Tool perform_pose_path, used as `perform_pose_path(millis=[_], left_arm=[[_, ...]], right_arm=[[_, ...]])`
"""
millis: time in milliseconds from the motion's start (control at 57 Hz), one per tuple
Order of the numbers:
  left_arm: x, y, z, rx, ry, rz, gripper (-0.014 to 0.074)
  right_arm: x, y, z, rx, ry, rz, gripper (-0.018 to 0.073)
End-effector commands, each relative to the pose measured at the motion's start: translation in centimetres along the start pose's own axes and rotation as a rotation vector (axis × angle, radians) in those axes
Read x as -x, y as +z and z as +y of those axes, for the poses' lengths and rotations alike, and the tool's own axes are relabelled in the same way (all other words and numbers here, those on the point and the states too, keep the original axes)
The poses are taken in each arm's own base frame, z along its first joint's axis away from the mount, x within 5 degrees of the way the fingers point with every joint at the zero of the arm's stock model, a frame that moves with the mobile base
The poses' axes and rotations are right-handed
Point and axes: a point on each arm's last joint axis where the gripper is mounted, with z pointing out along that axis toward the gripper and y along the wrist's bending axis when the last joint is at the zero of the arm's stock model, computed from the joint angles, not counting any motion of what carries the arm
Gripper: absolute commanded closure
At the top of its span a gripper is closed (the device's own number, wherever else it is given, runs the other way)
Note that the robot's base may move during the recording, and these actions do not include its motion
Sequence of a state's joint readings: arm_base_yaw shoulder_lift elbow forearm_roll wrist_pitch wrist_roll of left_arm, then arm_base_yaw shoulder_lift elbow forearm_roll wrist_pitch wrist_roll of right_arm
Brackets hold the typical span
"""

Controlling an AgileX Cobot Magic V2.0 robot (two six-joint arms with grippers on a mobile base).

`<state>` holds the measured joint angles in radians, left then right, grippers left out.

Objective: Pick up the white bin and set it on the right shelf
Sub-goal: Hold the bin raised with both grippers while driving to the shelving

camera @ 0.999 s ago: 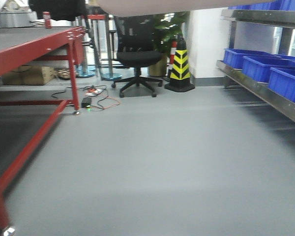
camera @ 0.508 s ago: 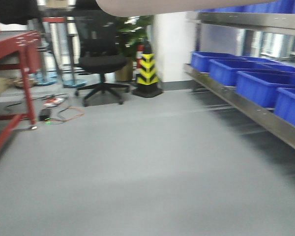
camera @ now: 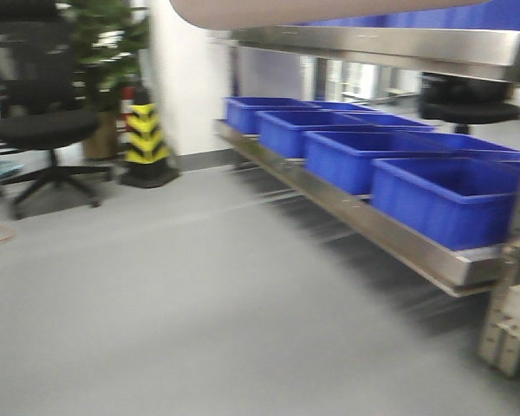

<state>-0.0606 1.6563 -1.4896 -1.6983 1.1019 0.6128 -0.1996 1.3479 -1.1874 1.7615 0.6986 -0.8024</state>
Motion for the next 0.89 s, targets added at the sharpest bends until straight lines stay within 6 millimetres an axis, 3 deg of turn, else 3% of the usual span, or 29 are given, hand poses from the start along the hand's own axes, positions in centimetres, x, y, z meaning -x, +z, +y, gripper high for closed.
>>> perform_pose_path(millis=[0, 877], left_arm=[[-2.07, -0.22, -5.65, -0.251, 0.07, 0.16, 0.0722], [-2.05, -0.21, -5.64, -0.25, 0.07, 0.158, 0.0722]], right_arm=[[-0.32, -0.8, 3.91, 0.179, -0.006, 0.041, 0.0498], [-0.32, -0.8, 3.91, 0.179, -0.006, 0.041, 0.0498]])
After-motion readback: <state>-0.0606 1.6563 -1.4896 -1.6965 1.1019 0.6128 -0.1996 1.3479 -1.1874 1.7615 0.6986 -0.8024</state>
